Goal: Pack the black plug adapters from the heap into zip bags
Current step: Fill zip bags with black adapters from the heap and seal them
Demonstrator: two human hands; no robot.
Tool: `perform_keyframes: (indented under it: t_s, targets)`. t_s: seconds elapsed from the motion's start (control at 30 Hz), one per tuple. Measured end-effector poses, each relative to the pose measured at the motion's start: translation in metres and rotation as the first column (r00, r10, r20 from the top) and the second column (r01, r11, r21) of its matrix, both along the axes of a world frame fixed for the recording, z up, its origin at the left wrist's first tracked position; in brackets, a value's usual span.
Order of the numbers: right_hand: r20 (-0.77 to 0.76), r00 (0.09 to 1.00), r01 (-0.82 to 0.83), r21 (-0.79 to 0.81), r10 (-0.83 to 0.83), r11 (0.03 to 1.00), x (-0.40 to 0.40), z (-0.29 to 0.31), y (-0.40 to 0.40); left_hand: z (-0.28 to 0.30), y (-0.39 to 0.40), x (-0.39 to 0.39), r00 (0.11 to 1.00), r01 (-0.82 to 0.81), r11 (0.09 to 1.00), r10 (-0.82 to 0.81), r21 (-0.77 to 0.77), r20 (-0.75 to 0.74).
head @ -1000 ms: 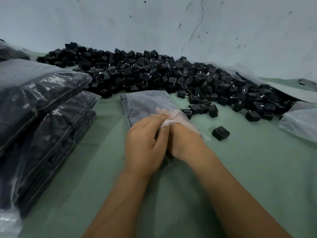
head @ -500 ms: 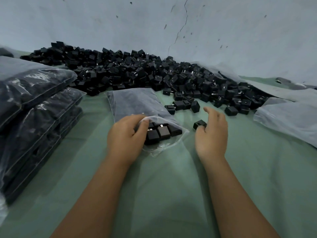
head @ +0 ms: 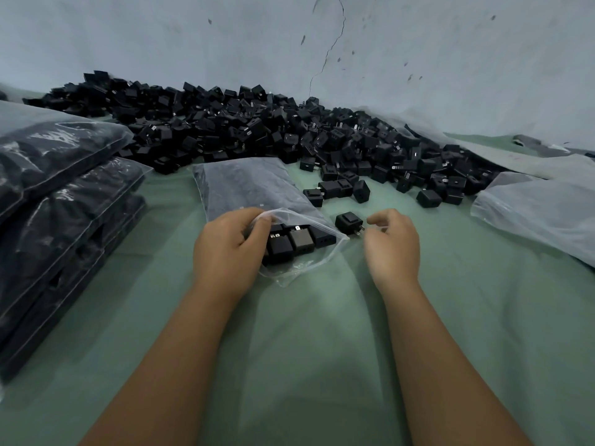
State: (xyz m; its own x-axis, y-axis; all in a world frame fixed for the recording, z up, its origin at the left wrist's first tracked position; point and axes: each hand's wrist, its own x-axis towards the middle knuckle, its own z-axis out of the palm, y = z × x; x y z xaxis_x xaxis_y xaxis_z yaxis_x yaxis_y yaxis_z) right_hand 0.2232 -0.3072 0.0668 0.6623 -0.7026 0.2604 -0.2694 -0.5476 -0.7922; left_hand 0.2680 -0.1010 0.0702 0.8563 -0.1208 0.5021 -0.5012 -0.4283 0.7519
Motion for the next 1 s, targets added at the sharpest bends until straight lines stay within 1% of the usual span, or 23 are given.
perform_keyframes:
  t_s: [0.07,0.13,0.33,0.43,0.5,0.57,0.6,0.63,0.67,0.73,0.8,0.87,0.93,1.0]
  targets:
    - [-0.012,1.000,-0.003,0.087,0.004,0.996,0.000,-0.001,-0.002,0.000,0.000,0.001,1.000,0.001,1.000,-0.001,-0.003,-0.004]
    - [-0.052,0.998,-0.017,0.094,0.022,0.995,0.000,-0.001,-0.001,0.001,0.000,0.000,1.000,0.003,1.000,-0.003,-0.003,-0.009]
    - [-0.104,0.992,-0.086,-0.134,0.072,0.987,0.001,0.000,0.003,0.002,0.000,-0.001,1.000,0.010,1.000,-0.010,0.002,-0.025]
    - [-0.081,0.996,-0.058,-0.190,0.044,0.980,0.001,0.001,0.005,0.001,0.000,0.000,0.999,0.010,1.000,-0.010,0.013,-0.035]
    - [0.023,0.999,0.032,-0.172,-0.028,0.985,-0.001,0.003,0.007,0.002,0.000,-0.001,0.999,0.008,1.000,-0.007,0.014,-0.040]
    - [0.202,0.975,0.112,-0.087,-0.093,0.990,-0.005,0.006,0.011,0.003,0.000,-0.001,0.999,-0.004,1.000,0.005,0.024,-0.042]
    - [0.293,0.951,0.120,-0.044,-0.102,0.992,-0.007,0.008,0.015,0.003,-0.001,-0.001,0.999,-0.008,1.000,0.009,0.028,-0.044]
    - [0.380,0.921,0.103,-0.030,-0.083,0.994,-0.010,0.010,0.020,0.003,0.000,-0.001,0.999,-0.008,1.000,0.009,0.029,-0.046]
    - [0.456,0.889,0.067,-0.053,-0.035,0.996,-0.012,0.011,0.026,0.004,0.000,-0.002,0.999,-0.005,1.000,0.007,0.027,-0.048]
    - [0.540,0.834,-0.028,-0.164,0.113,0.986,-0.015,0.014,0.043,0.003,0.000,-0.002,0.998,-0.003,1.000,0.004,0.017,-0.057]
    - [0.532,0.809,-0.112,-0.278,0.250,0.954,-0.015,0.015,0.061,0.004,0.000,-0.002,0.998,-0.006,1.000,0.007,0.004,-0.064]
    - [0.470,0.817,-0.167,-0.360,0.333,0.918,-0.013,0.013,0.076,0.003,-0.001,-0.002,0.999,-0.004,1.000,0.004,-0.002,-0.052]
    - [0.375,0.851,-0.183,-0.442,0.367,0.878,-0.011,0.010,0.084,0.003,-0.001,-0.001,1.000,0.002,1.000,-0.002,0.003,-0.028]
    - [0.315,0.875,-0.186,-0.481,0.367,0.857,-0.011,0.009,0.085,0.003,0.000,0.000,1.000,-0.001,1.000,0.000,0.022,0.025]
